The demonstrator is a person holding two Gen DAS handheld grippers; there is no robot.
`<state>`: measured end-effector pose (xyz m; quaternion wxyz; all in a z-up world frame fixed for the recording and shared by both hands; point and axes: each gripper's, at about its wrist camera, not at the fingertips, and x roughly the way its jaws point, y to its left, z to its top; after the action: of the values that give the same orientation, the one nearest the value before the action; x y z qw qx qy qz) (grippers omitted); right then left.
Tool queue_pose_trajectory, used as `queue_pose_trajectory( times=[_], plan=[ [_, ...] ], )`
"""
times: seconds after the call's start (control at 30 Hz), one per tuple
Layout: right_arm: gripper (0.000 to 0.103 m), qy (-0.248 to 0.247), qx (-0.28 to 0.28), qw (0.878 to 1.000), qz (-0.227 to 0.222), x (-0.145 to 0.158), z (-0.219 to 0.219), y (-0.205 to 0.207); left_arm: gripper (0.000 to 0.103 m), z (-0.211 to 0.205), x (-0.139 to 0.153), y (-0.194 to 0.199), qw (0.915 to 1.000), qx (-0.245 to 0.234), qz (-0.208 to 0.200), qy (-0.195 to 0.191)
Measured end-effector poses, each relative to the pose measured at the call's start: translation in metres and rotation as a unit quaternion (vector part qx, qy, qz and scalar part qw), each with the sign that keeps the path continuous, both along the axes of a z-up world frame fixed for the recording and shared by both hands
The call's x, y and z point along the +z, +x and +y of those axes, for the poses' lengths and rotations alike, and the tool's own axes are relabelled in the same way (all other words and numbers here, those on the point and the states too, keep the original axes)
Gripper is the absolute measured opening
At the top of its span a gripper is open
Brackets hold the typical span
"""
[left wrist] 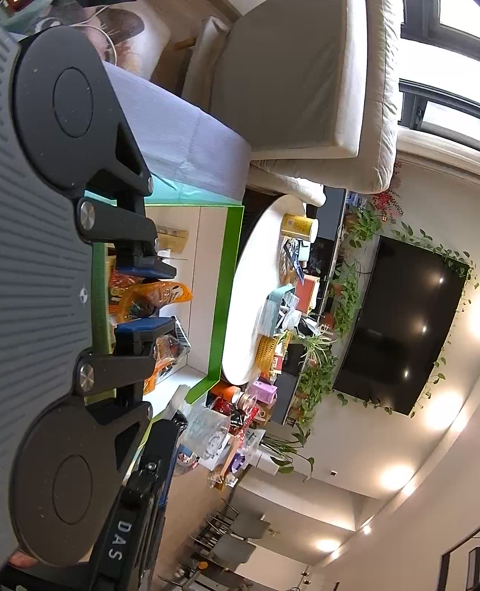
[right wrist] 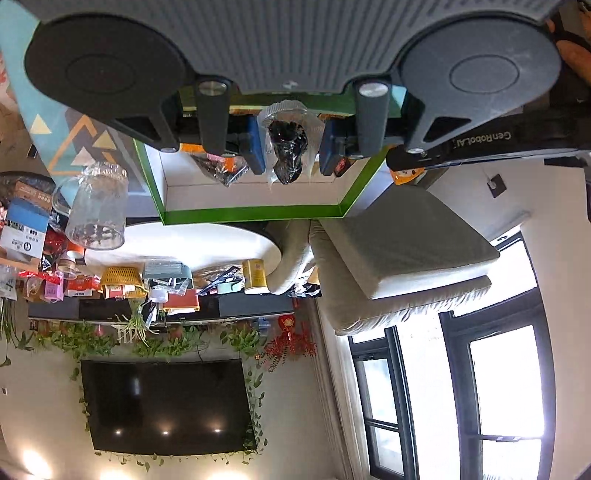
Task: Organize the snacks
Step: 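Lower the black snack into the green box while the left tool drops the orange stick in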
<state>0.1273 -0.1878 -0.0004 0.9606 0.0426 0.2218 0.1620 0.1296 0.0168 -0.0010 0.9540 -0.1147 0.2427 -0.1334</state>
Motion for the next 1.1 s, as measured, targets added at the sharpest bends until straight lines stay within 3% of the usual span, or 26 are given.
queue_pose_trajectory(
  times=[0.5,0.8,0.9,0.97,1.1],
  plan=[
    [0.037,-0.001,-0.047,0.998,0.035,-0.029,-0.011,0.051,0.021,-0.025,-0.019,0.069,0.9996,-0.017,0.023,0.005],
    [0.038,0.001,-0.069,0.996,0.051,-0.04,-0.017,0.062,0.021,-0.032,-0.032,0.083,0.9988,-0.02,0.041,0.016],
    [0.04,-0.001,-0.075,0.996,0.052,-0.04,-0.016,0.063,0.021,-0.033,-0.036,0.086,0.998,-0.022,0.055,0.021],
    [0.052,0.001,-0.076,0.996,0.052,-0.039,-0.016,0.06,0.022,-0.033,-0.037,0.086,0.9978,-0.018,0.06,0.023],
    [0.053,0.01,-0.087,0.996,0.032,-0.035,-0.02,0.054,0.028,-0.031,-0.034,0.081,0.9981,-0.018,0.056,0.019]
  ],
)
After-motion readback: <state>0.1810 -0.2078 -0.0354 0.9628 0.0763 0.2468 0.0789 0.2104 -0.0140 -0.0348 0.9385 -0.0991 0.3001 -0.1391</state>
